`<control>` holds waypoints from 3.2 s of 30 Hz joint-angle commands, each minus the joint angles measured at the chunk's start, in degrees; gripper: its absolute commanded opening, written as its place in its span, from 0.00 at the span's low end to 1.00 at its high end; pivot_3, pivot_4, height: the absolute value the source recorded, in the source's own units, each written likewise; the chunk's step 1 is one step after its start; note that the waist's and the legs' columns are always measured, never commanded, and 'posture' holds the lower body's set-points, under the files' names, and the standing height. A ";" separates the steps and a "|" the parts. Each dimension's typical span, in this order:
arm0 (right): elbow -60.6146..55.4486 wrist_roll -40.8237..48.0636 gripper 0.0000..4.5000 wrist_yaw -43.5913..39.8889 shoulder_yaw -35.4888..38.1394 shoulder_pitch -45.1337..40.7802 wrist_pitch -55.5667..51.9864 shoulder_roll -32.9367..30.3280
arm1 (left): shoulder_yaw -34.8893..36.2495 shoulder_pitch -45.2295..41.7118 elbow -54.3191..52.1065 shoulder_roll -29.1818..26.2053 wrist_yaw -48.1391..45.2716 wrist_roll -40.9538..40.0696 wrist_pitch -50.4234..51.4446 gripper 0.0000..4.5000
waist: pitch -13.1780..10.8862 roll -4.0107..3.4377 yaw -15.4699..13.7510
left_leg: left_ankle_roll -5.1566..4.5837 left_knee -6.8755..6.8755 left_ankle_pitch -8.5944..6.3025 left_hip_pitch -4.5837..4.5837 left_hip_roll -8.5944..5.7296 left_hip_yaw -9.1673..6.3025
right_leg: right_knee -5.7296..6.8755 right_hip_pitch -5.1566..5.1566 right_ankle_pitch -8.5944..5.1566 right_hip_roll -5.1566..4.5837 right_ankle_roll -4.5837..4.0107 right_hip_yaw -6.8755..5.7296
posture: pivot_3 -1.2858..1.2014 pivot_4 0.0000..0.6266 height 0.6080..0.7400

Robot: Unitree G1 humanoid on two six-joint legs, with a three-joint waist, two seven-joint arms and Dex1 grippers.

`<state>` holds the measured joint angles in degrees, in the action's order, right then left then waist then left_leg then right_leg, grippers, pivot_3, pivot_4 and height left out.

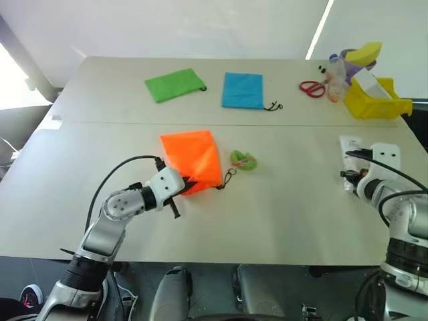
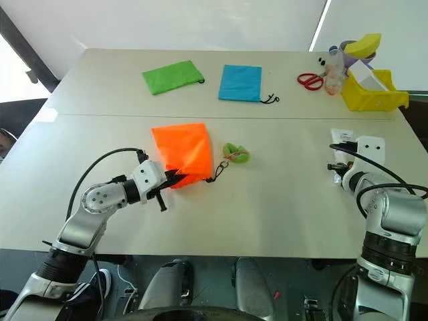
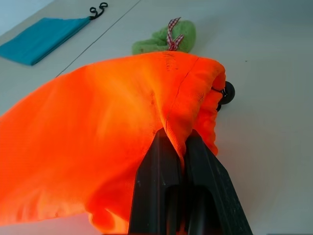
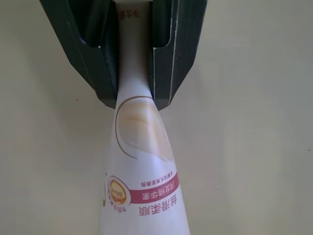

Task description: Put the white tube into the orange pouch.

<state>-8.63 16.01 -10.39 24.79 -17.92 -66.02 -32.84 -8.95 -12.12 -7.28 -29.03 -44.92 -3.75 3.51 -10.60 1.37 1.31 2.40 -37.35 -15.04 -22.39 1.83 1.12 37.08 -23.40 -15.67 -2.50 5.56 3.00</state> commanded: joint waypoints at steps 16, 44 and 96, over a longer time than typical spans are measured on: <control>-9.21 7.61 0.35 -15.95 -7.13 5.59 2.82 -2.71 | 0.24 -1.31 -5.03 -0.09 0.43 -0.51 2.76 0.00 | -0.01 0.02 1.10 | 0.00 0.10 0.00 0.01 0.05 -0.06 | 0.00 -0.02 0.00 0.09 0.01 -0.01 | 0.52 0.24 1.00; -11.82 8.29 0.41 -16.73 -9.80 6.94 -5.42 -9.57 | -0.14 1.35 -0.07 0.22 0.74 -0.02 -3.89 0.00 | -0.02 0.04 1.07 | 0.00 0.10 0.00 -0.03 0.02 -0.05 | -0.04 -0.04 -0.01 0.02 0.00 -0.01 | 0.52 0.24 1.00; -25.71 9.86 0.41 -18.91 -39.59 1.86 3.88 1.09 | 3.60 -1.51 -10.01 -6.92 -0.03 -4.43 11.37 0.00 | -0.07 0.15 -0.48 | -0.04 0.08 -0.02 -0.11 0.03 -0.05 | -0.08 -0.13 -0.12 -0.02 -0.16 -0.05 | 0.52 0.24 1.00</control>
<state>-32.09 25.05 -28.01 -14.03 -15.43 -61.39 -31.00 -6.43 -11.84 -16.06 -36.53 -46.32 -8.06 16.57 -10.67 1.52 0.83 2.37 -37.28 -15.07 -22.50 1.85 1.07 37.00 -23.53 -15.79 -2.52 5.41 2.95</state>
